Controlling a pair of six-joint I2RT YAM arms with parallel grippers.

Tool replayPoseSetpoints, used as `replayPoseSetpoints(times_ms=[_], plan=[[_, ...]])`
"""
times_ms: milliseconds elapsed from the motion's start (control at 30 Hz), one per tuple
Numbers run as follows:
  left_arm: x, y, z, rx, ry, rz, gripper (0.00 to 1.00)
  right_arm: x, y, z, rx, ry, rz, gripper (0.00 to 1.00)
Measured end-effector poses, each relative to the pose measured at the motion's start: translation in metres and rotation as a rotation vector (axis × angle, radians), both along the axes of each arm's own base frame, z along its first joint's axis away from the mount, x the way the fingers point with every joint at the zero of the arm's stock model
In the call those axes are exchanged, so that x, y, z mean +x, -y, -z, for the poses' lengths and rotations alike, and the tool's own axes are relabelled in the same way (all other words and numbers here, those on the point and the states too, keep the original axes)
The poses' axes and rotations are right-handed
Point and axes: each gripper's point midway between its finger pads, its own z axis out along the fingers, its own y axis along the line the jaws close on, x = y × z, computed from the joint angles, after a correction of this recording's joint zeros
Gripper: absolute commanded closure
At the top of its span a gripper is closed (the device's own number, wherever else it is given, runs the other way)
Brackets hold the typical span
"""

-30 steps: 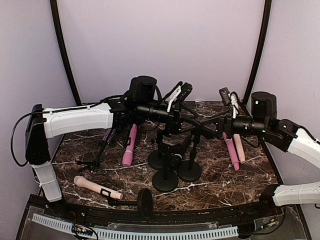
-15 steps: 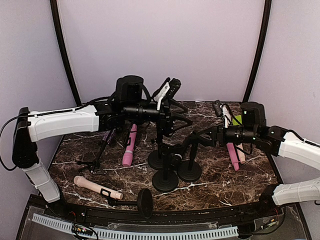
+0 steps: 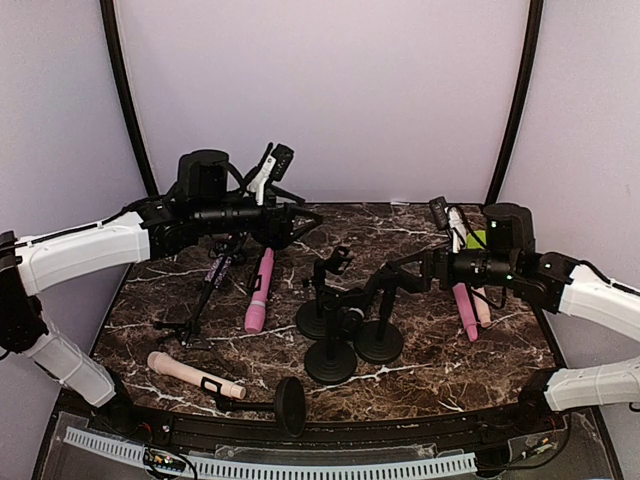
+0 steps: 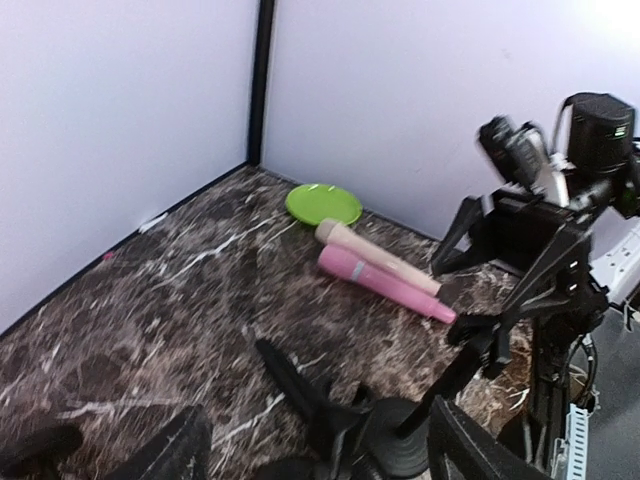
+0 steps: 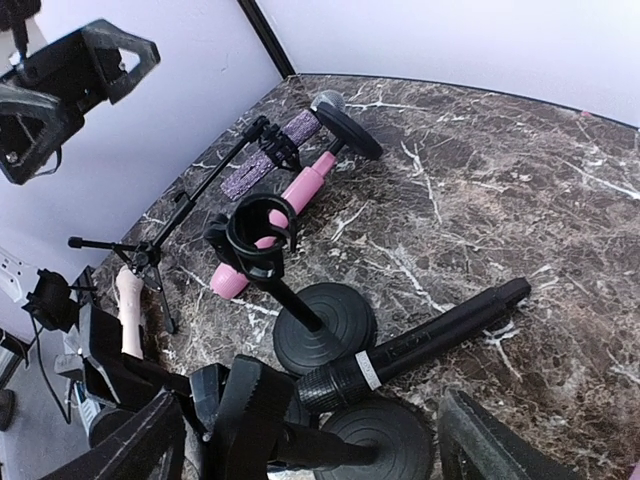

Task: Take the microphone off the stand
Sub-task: Adjust the microphone stand, then pick up the microphone stand with the microphone from the center of the board.

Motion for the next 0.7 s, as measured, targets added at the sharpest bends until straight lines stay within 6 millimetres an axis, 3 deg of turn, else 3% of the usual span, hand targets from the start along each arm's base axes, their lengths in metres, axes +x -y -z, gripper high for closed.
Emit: replayPoseSetpoints(times_ms=[133,300,433,567,700], plan=[[0.017,-0.047,0.030,0.090,-0.070,-0.180,0.14,0.006,0.012,-0.017,0.011,0.062,0.070,0.03],[0.034,-0.130,0.075,0.230,-0.164,-0.460,0.10,0.012,0.027,-0.040,0.041,0.137,0.156,0.01],[0.044,-0.191,0.109,0.307,-0.241,-0.644,0.10,0.019,0.033,-0.045,0.044,0.158,0.199,0.01],[0.045,-0.223,0.137,0.349,-0.320,-0.730,0.10,0.023,0.035,-0.044,0.037,0.159,0.222,0.01],[0.046,-0.221,0.153,0.369,-0.364,-0.716,0.17,0.026,0.035,-0.040,0.034,0.150,0.235,0.01]])
